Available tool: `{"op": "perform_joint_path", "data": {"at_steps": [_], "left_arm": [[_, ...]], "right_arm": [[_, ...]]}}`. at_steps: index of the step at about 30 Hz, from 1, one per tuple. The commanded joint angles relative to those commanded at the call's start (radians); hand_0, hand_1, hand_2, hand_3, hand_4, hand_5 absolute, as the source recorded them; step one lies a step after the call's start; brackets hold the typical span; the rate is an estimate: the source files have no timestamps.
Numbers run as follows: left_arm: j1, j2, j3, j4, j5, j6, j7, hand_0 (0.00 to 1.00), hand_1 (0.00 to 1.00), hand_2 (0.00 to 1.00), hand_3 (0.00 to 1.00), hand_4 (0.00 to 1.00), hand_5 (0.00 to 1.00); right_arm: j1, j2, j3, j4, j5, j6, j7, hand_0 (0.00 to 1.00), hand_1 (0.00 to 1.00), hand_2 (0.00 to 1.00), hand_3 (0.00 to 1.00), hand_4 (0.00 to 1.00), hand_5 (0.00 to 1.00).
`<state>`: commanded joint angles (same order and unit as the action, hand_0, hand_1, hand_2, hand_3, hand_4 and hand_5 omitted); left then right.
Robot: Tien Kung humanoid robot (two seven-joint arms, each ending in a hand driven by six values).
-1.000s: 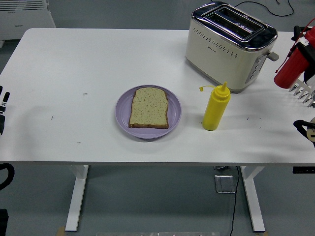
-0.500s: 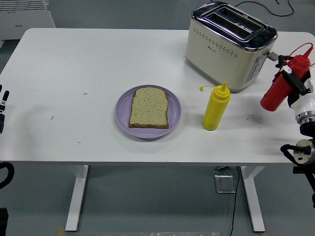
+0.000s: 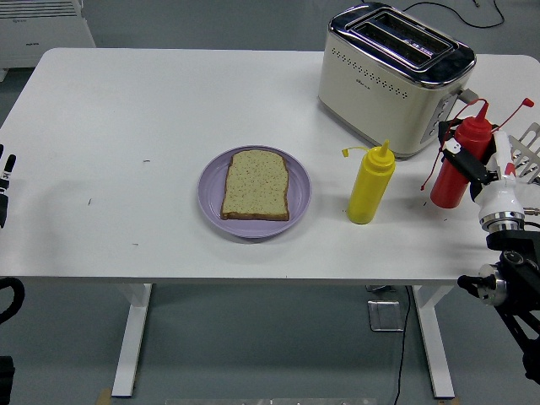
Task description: Pick up the cup,pour liquid into bread,place the cup on the desk
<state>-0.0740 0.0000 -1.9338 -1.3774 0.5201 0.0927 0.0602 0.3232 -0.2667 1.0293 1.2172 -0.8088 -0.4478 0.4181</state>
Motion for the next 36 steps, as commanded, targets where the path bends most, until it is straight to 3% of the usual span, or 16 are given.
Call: {"op": "perform_joint_path", "data": {"at_steps": [21,22,36], "left_arm": [[-0.002,0.000,-0.002,0.000,0.000,-0.001,0.000,0.777,0.730,0.727,0.660,0.525,0.928],[-0.002,0.000,-0.003,0.000,0.000,-0.001,0.000,0.777,0.731,0.727,0.659,0.523,0.927],[-0.001,0.000,0.002,0.000,0.000,-0.001,0.000,0.777,0.730,0.727,0.659,0.524,0.927]], "right_arm": [[0.005,0.012,-0.040,-0.042,0.026,-0.005,0.032,0.241,0.265,0.380,0.412,0.664,0.150],[0.005,0.012,-0.043,-0.044,0.026,-0.004,0.032,0.273,0.311,0.409,0.423,0.665,0.152],[-0.002,0.013,-0.050,-0.056,0.016,-0.007,0.037,0.307,0.341,0.424,0.429,0.666,0.156]]}}
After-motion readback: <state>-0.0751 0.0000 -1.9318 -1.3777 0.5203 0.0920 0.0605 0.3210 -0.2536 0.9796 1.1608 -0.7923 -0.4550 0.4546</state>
